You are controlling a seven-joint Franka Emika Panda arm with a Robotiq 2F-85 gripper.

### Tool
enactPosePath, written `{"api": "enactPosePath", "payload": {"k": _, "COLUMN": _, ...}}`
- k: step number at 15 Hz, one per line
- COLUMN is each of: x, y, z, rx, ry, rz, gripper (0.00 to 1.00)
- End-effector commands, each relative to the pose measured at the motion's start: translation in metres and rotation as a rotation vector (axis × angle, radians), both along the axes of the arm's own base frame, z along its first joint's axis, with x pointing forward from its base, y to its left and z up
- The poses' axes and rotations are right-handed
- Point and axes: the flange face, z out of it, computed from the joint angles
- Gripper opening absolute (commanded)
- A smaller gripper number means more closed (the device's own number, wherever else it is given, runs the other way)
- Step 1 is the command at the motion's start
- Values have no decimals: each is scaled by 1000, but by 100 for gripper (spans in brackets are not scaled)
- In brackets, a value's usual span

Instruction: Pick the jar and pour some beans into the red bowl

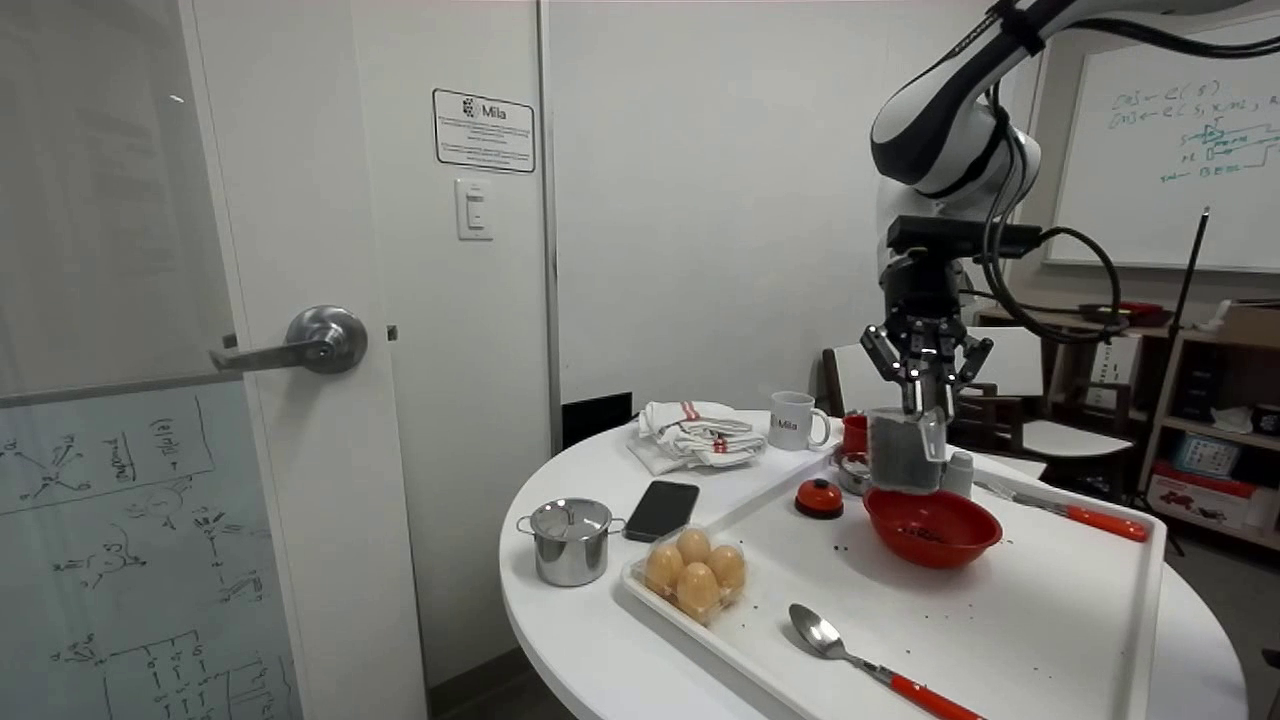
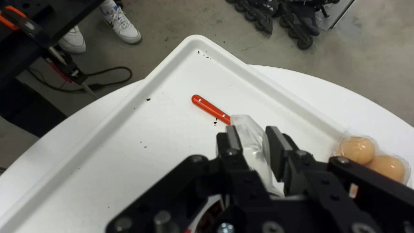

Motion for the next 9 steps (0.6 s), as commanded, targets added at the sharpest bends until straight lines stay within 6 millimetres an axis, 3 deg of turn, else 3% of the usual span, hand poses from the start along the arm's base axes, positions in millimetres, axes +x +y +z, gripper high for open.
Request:
{"api": "enactPosePath", "payload": {"k": 1, "x": -22, "y": 44, "z": -9, "rx": -67, "ry": -68, "rz": 60, "gripper": 9}}
{"api": "enactPosePath", "payload": {"k": 5, "x": -41, "y": 76, "z": -47, "rx": -121, "ry": -80, "rz": 98, "gripper": 9}}
{"api": "enactPosePath", "payload": {"k": 9, "x": -61, "y": 78, "z": -75, "rx": -184, "ry": -98, "rz": 90, "gripper": 9}}
